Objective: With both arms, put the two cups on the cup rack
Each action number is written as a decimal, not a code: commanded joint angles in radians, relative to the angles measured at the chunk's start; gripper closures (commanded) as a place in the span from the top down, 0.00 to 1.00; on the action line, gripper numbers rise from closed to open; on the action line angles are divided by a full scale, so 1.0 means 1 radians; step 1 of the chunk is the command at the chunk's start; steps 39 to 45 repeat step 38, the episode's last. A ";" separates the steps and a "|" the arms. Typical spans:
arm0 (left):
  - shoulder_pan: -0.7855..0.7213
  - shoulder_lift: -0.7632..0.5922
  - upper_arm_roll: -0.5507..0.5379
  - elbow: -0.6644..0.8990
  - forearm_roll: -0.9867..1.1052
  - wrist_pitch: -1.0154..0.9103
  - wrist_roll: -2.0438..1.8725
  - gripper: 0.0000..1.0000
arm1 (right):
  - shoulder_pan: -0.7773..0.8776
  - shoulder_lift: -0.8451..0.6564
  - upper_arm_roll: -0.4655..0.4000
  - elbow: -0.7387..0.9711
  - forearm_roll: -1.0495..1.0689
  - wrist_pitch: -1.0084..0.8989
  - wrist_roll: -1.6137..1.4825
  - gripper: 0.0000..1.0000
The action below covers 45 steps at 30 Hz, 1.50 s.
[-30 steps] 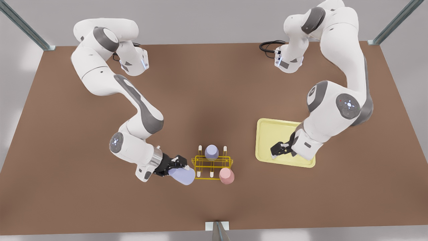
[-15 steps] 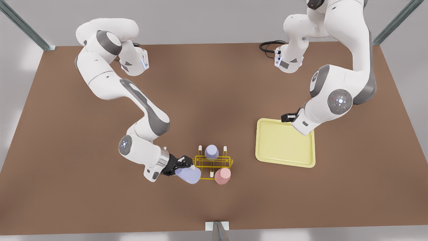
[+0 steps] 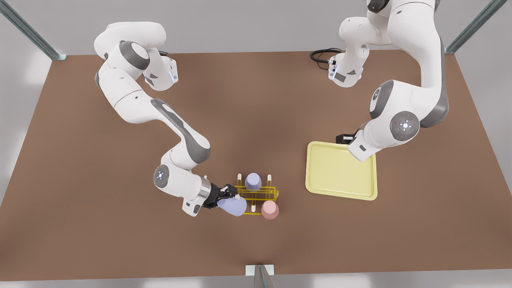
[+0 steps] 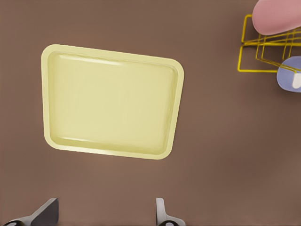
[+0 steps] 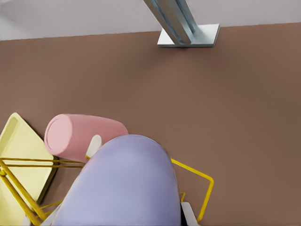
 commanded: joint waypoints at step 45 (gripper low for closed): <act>0.032 0.016 -0.003 0.076 0.007 -0.064 0.061 1.00 | 0.008 -0.797 -0.511 -0.174 -0.111 -1.051 -0.018 1.00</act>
